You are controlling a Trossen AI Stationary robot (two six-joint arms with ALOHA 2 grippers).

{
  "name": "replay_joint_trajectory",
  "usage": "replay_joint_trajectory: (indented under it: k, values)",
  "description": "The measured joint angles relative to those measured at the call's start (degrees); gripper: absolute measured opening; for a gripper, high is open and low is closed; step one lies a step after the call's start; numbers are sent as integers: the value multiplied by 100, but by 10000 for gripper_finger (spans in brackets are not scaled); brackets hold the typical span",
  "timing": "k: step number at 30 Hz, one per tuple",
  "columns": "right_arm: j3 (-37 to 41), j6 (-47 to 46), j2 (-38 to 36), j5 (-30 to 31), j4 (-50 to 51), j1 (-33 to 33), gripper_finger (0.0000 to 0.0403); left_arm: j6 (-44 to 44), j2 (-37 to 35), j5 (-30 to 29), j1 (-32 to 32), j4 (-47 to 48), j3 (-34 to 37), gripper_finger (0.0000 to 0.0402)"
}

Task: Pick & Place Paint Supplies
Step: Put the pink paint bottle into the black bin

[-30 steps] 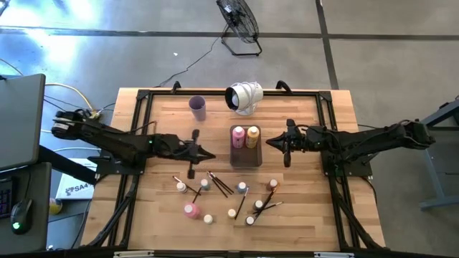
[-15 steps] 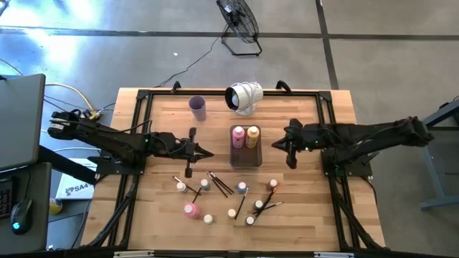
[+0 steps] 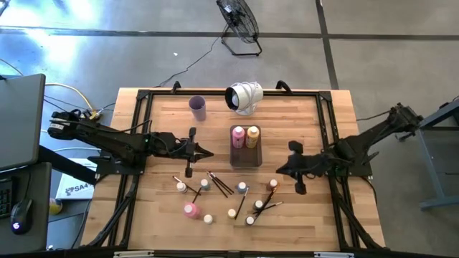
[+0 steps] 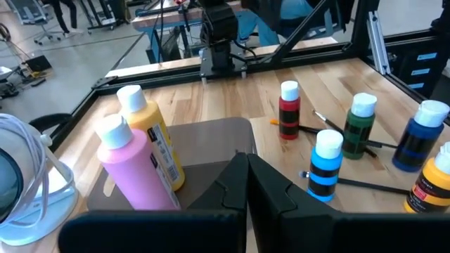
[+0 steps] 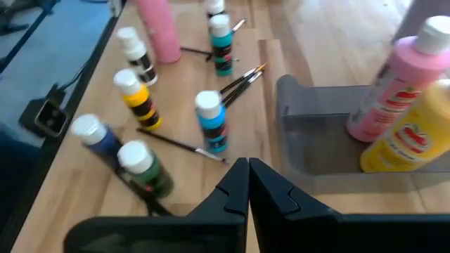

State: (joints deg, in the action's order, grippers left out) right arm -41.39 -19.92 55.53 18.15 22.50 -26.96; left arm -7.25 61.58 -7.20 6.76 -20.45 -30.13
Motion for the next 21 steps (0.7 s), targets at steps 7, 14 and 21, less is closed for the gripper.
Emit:
replay_joint_trajectory:
  k: [7,14,21]
  values:
    - [0,-435,21,-116,2,-135,2,0,0,2,0,2,-2,0]
    - [0,-369,21,-682,5,-133,2,3,2,2,0,2,-2,0]
    - [2,143,21,-892,96,-127,2,4,2,4,0,4,-2,0]
